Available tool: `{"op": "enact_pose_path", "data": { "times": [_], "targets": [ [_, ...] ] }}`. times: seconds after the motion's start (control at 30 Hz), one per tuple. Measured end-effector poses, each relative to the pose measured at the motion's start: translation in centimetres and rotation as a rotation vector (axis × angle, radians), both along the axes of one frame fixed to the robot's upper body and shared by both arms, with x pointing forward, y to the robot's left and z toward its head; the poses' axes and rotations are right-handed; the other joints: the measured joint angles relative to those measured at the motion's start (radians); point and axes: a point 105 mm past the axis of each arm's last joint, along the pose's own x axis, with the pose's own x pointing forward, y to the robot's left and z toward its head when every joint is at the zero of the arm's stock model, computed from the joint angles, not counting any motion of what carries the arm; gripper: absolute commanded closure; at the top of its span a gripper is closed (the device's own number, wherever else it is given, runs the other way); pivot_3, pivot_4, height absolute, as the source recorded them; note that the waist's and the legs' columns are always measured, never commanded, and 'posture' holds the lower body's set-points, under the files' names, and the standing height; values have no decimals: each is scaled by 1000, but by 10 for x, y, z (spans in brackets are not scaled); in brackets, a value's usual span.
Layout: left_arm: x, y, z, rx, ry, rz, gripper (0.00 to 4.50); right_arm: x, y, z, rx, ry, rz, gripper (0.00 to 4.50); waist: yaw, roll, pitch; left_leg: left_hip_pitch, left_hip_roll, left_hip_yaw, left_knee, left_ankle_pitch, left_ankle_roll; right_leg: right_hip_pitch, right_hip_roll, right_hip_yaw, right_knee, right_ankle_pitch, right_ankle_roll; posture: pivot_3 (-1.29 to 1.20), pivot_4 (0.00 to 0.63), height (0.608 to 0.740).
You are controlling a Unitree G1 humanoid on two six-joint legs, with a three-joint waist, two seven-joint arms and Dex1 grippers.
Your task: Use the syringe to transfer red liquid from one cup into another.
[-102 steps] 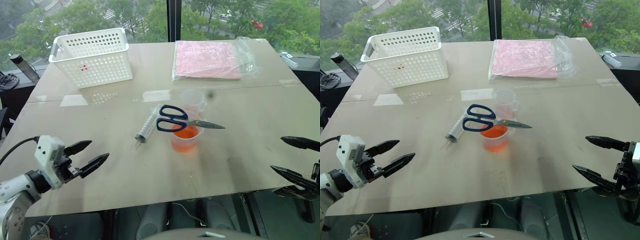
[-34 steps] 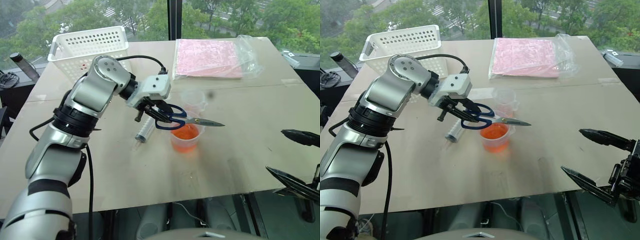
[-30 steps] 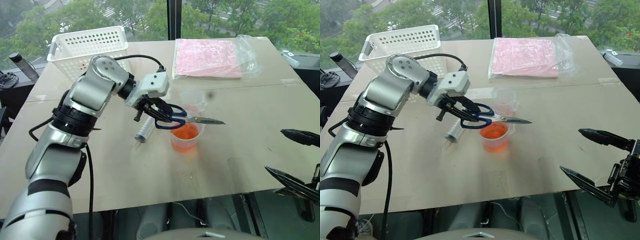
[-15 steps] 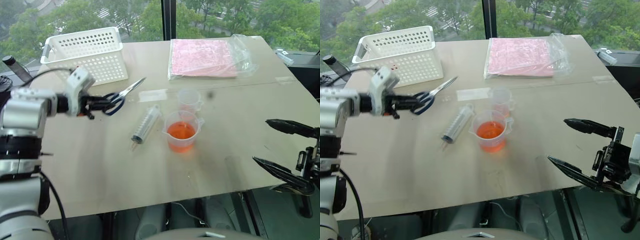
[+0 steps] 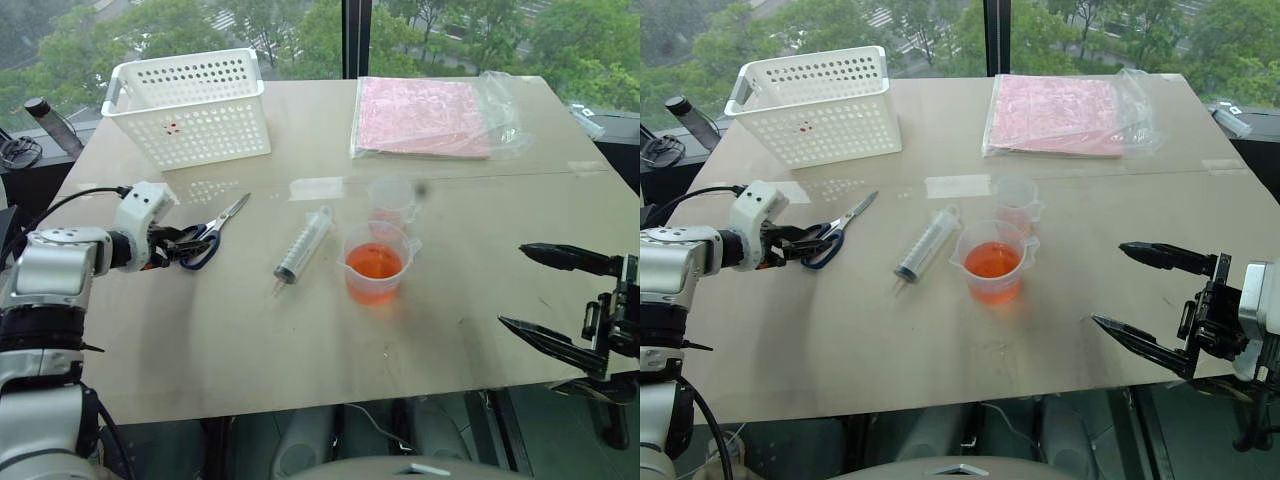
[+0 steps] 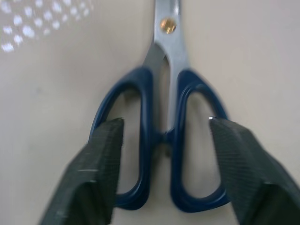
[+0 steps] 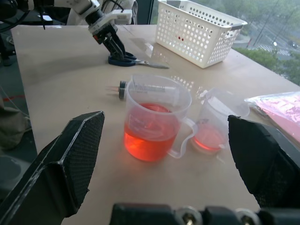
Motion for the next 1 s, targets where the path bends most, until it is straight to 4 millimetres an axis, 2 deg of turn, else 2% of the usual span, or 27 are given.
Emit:
{"op": "enact_pose_path", "data": {
  "times": [0.1, 0.2, 0.27, 0.37, 0.47, 0.67, 0.8, 1.0],
  "targets": [
    [-4, -18, 31, -52, -75, -52, 768, 0, -1, -1, -2, 7, 2, 0, -1, 0, 0, 0, 0, 0, 0, 0, 0, 0, 0, 0, 0, 0, 0, 0, 150, 740],
    [-7, -48, 73, -80, -129, -112, 768, 1, -2, 0, -3, 0, 2, 0, 5, 0, 0, 0, 0, -1, 0, 0, 0, 1, 0, -1, 0, 0, 0, 0, 150, 740],
    [-9, -74, 82, -57, -59, -127, 768, 4, -4, 0, -6, -6, -8, 0, 7, 0, 0, 0, -1, -1, 1, 0, 0, 2, 0, -1, 0, 0, 0, 0, 150, 740],
    [-18, -114, 63, -58, 171, -185, 768, 7, -6, 1, -18, -19, -13, 0, 2, 1, -1, 1, -2, 0, 2, 0, 0, 1, 2, 0, 2, 0, 1, 0, 150, 740],
    [-15, -135, 45, -33, 355, -187, 768, 7, -8, 0, -27, -10, -15, 0, -8, -1, 1, 1, -1, -2, 1, 1, -2, 0, 4, -1, 4, 0, 0, 0, 150, 740],
    [13, -143, 57, 67, 382, -67, 768, 3, -11, 0, -45, -6, -27, 0, -25, 0, 1, 1, -2, 1, 1, 3, -4, 0, 4, 2, 3, 0, 1, 0, 150, 740],
    [21, -158, 33, 86, 481, -17, 768, -5, -5, -3, -26, -5, -49, 0, -20, -1, 1, 1, -1, 0, 1, 3, -5, -1, 3, 1, 4, 0, 1, 0, 150, 740],
    [26, -166, 11, 117, 543, 48, 768, -16, -2, -6, -33, 14, -67, 0, -22, -2, 2, 1, -2, 0, 1, 4, -5, -1, 3, 2, 3, 0, 1, 0, 150, 740]
  ]
}}
